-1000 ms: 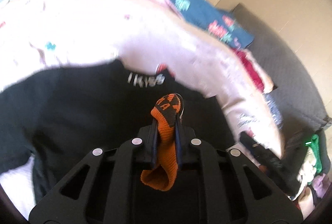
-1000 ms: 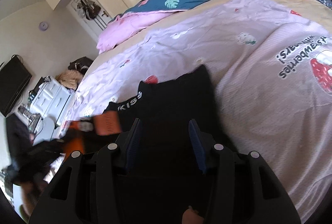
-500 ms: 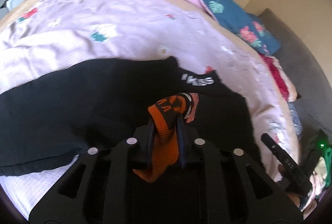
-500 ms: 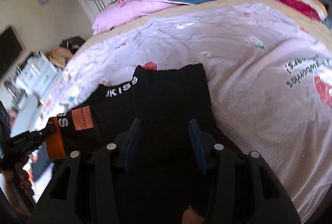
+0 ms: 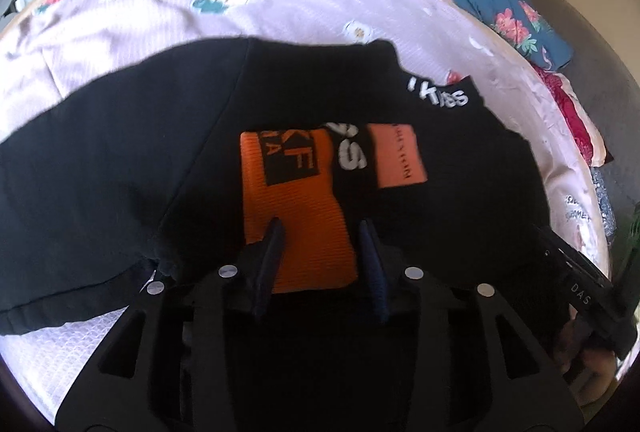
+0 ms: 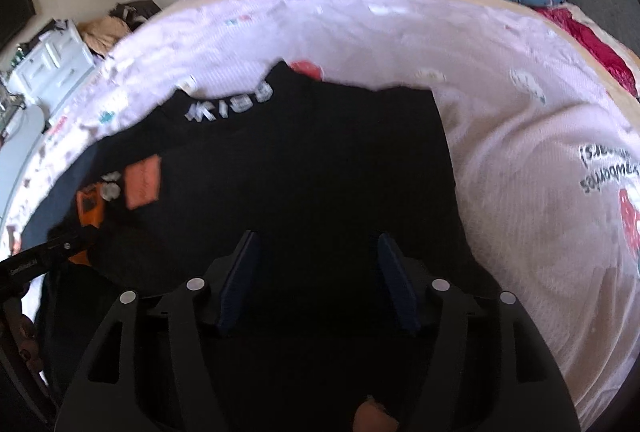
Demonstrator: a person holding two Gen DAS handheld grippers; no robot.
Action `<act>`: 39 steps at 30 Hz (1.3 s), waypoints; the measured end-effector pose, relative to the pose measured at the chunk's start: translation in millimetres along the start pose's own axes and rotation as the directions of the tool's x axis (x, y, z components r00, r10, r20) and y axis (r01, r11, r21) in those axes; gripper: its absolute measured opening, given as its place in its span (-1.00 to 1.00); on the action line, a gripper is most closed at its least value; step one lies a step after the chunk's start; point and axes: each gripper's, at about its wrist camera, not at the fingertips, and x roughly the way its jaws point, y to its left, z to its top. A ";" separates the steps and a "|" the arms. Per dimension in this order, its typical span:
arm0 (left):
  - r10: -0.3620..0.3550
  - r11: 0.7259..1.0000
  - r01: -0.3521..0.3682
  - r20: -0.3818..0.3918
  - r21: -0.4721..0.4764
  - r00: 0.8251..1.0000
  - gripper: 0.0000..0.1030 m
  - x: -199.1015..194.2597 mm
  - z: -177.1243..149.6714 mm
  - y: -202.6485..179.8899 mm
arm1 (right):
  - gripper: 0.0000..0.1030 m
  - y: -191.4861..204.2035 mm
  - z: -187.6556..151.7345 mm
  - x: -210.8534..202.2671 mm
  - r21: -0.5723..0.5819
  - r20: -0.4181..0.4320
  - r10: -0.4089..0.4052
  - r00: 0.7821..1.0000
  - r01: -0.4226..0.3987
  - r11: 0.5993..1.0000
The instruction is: Fold small clothes
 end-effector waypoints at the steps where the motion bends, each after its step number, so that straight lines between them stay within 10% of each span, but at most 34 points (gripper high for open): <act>1: -0.005 1.000 0.005 0.003 -0.001 1.000 -0.39 -0.8 -1.2 0.1 | 0.18 -1.3 -2.1 6.2 0.000 -0.023 -0.004 1.000 0.004 1.000; 18: 0.034 0.999 -0.034 0.134 0.002 0.990 0.82 -72.5 -13.8 15.9 | 0.92 40.6 -7.1 -55.0 -0.101 0.132 0.079 0.988 -0.065 0.993; 39: 0.149 0.974 -0.110 0.195 -0.197 0.969 0.82 -129.4 -46.7 98.4 | 0.92 123.5 -13.5 -94.1 -0.243 0.160 0.153 0.975 -0.112 0.964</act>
